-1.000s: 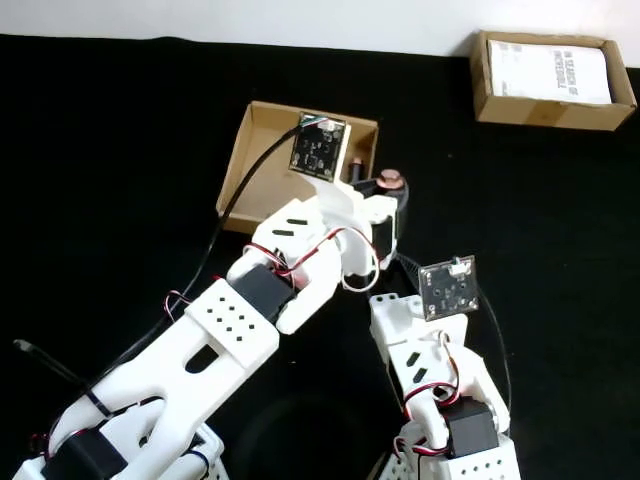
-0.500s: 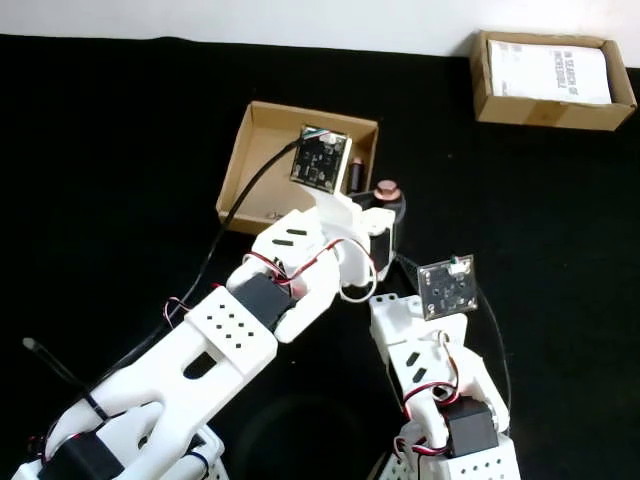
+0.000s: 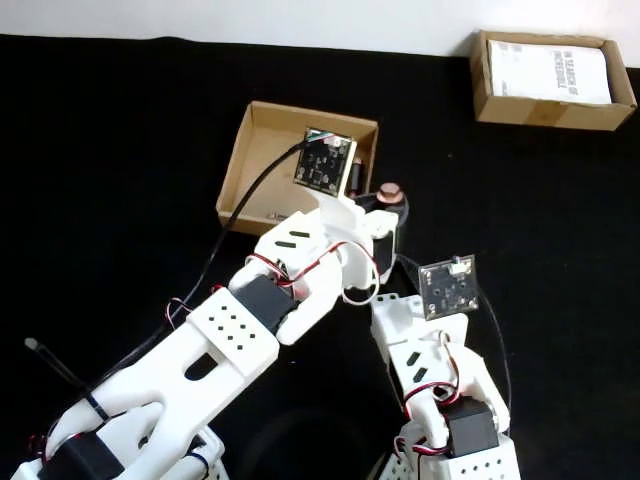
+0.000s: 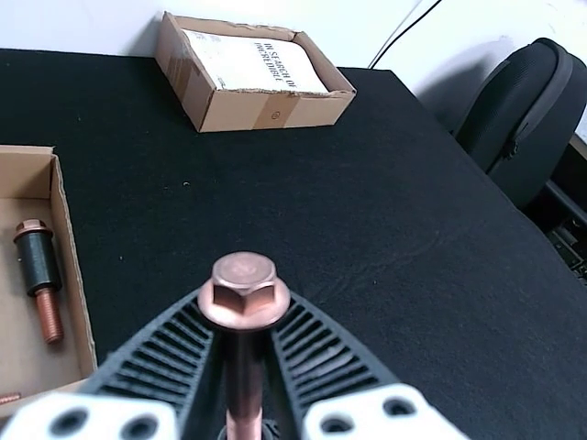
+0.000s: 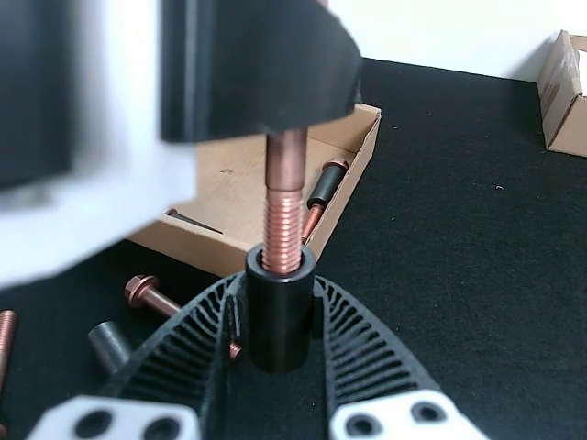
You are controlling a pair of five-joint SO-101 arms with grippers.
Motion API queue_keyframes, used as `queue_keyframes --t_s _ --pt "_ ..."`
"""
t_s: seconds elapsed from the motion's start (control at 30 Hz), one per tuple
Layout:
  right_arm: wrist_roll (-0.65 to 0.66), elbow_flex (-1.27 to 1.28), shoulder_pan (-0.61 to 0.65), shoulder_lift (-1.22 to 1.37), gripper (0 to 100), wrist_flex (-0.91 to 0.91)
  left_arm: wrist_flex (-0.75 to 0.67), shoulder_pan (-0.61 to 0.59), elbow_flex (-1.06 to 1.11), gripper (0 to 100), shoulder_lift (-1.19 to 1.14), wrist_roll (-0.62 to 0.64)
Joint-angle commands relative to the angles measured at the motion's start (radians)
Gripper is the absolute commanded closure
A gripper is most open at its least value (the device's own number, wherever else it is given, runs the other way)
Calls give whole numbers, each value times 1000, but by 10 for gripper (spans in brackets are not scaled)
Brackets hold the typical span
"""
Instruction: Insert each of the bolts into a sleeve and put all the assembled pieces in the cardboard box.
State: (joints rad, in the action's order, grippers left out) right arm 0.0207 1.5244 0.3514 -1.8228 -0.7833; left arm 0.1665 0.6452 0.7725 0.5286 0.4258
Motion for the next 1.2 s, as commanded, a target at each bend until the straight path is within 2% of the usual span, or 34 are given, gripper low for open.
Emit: queue_keyframes --t_s 0.0,0.17,0.27,0.43,0.53,0.8,1.17 --pt "-5 -64 -8 -4 991 18 -18 19 -12 990 36 2" --pt "-2 -65 -8 -4 991 18 -17 21 -12 986 36 2" --pt "-2 -67 -8 -4 991 18 3 21 -13 910 38 2" --pt "0 -67 -10 -4 991 18 258 42 -82 710 76 2" --pt "0 -67 -10 -4 991 18 334 48 -99 652 87 0" --pt "0 -67 -10 -4 991 18 345 12 -96 649 143 0" --pt "0 -70 -10 -4 991 18 514 -81 -96 649 343 0"
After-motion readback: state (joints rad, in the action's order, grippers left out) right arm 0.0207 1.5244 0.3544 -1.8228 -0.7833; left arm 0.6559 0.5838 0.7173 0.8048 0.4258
